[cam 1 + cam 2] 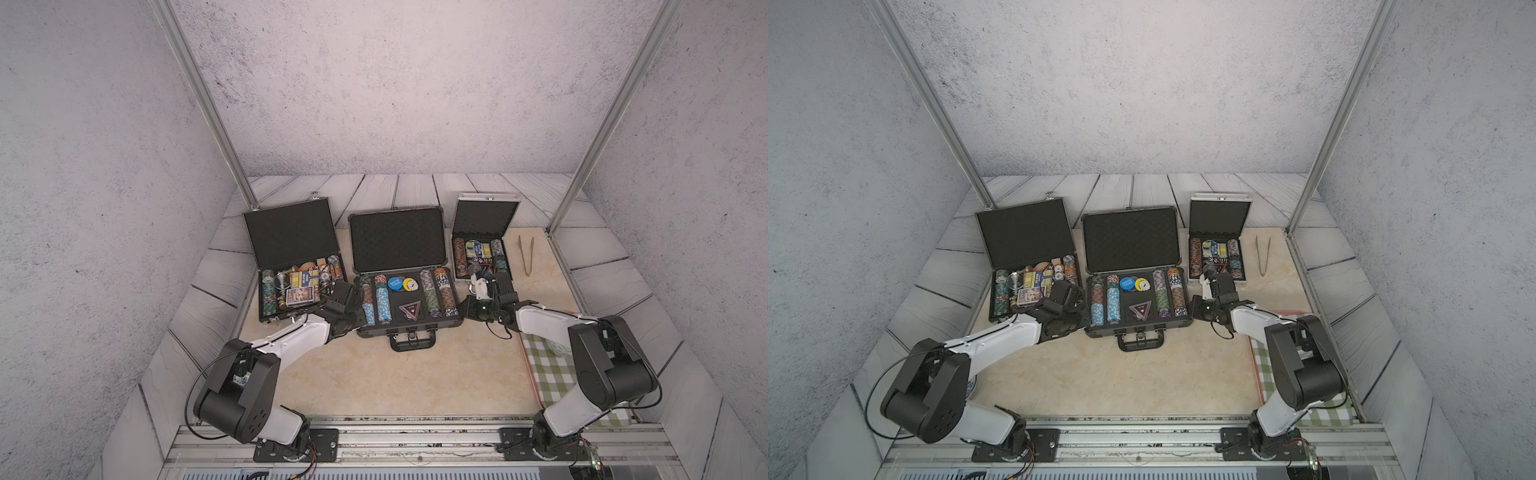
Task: Close the poker set cases
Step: Adjust the poker set case at the center of the board.
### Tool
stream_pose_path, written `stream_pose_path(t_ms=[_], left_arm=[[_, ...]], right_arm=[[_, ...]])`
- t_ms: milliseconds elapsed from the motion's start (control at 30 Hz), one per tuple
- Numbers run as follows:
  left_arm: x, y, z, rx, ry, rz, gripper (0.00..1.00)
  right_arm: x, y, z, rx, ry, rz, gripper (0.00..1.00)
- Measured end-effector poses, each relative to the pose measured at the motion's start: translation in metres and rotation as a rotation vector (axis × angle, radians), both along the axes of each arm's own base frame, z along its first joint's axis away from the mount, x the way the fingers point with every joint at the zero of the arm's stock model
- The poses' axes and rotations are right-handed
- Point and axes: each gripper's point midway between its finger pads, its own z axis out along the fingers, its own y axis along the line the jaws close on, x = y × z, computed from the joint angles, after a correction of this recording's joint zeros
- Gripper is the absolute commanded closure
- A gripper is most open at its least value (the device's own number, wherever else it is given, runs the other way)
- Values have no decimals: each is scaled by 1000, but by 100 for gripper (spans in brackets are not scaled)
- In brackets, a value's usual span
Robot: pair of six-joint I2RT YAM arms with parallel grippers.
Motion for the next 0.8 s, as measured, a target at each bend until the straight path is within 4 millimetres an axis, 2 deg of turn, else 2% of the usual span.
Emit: stream_pose_path(t_ms=[133,267,433,533,633,800], left_arm=[[-3,2,1,25,49,0,82],[-9,13,2,50,116,1,75],[-14,25,9,68,171,-12,71],[-14,37,20,106,183,-6,70],[-1,41,39,129,144,-6,66],[38,35,82,137,9,-30,52]], right_arm=[[-6,-3,0,-17,39,-9,65],[-19,-6,2,-56,103,-4,56],[-43,-14,8,-130,194,19,48],[-45,-19,16,-173,217,25,44],[-37,-20,30,-197,198,24,41],[-19,-15,59,-187,137,23,38]])
